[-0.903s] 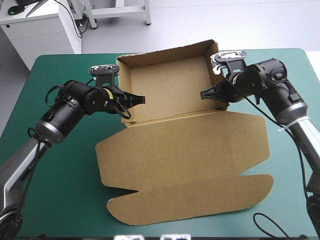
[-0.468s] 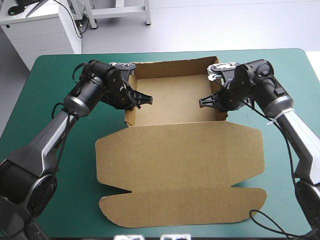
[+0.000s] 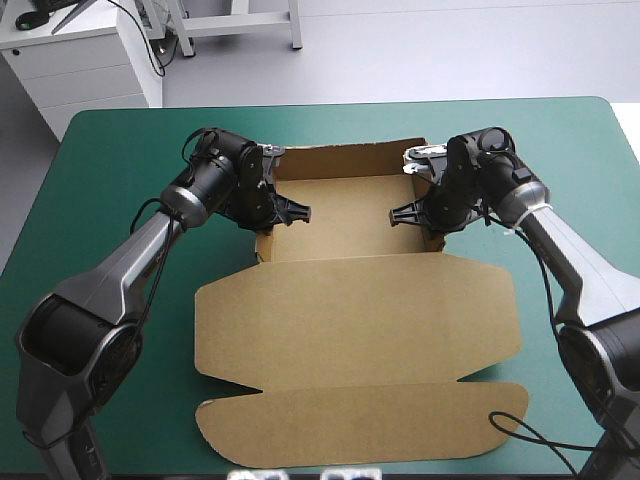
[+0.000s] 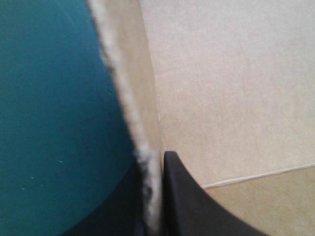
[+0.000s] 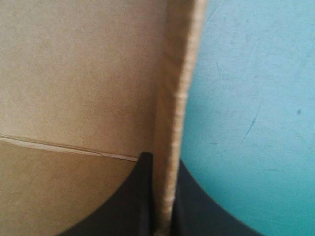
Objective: Fold the box
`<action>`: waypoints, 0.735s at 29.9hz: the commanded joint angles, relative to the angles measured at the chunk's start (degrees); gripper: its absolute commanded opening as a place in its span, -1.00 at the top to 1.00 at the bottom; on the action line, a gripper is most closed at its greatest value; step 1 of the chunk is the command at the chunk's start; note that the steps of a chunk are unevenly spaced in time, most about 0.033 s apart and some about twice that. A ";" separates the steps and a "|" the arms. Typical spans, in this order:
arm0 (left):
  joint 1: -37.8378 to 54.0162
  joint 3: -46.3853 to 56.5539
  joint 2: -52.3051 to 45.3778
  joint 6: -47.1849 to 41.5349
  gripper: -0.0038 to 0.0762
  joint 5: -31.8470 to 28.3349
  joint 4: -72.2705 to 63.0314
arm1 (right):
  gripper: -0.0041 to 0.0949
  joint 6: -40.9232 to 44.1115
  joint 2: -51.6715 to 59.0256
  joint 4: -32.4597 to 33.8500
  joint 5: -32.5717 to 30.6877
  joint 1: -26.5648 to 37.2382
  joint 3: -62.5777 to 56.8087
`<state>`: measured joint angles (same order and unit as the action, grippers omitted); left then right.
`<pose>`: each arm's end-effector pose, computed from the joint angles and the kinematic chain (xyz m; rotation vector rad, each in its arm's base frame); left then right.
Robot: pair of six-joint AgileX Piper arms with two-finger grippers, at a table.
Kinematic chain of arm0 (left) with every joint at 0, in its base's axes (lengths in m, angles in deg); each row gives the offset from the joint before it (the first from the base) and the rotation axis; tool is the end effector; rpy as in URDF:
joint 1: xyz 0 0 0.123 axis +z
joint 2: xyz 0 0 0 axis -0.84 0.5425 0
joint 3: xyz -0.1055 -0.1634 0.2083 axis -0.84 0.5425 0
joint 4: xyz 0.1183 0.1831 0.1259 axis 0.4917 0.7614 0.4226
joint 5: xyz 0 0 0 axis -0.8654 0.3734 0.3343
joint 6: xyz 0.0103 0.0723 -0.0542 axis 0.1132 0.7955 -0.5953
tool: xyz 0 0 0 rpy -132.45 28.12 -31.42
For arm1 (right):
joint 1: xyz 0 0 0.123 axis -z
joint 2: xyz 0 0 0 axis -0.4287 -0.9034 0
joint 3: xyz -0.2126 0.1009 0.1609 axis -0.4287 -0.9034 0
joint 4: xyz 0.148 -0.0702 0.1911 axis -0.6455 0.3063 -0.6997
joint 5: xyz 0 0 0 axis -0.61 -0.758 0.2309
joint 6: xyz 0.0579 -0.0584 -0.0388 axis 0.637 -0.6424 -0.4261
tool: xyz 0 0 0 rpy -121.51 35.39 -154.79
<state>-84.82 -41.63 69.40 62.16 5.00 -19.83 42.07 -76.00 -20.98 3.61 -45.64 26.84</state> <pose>0.3588 -0.1852 0.3010 0.2870 2.8477 -0.1136 0.3528 0.1336 0.3043 -0.3262 2.8408 0.1496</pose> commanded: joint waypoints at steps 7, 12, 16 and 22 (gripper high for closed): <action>-0.47 -1.73 -1.42 1.33 0.92 3.00 -0.44 | 0.93 -1.72 -1.81 -1.43 0.56 -0.05 1.71; -0.47 -1.73 -0.42 1.63 0.92 3.00 -0.44 | 0.93 0.81 -2.28 -1.16 0.33 -0.05 1.71; -0.47 -1.73 -0.33 2.61 0.91 3.00 -0.28 | 0.93 1.01 -2.30 -1.03 0.47 -0.05 1.71; -0.47 -1.73 -0.33 2.61 0.55 3.00 -0.13 | 0.92 1.01 -2.30 -1.00 0.53 -0.05 1.71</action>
<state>-84.82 -41.63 72.25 63.69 5.35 -18.91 43.92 -80.71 -21.70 3.55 -45.64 26.93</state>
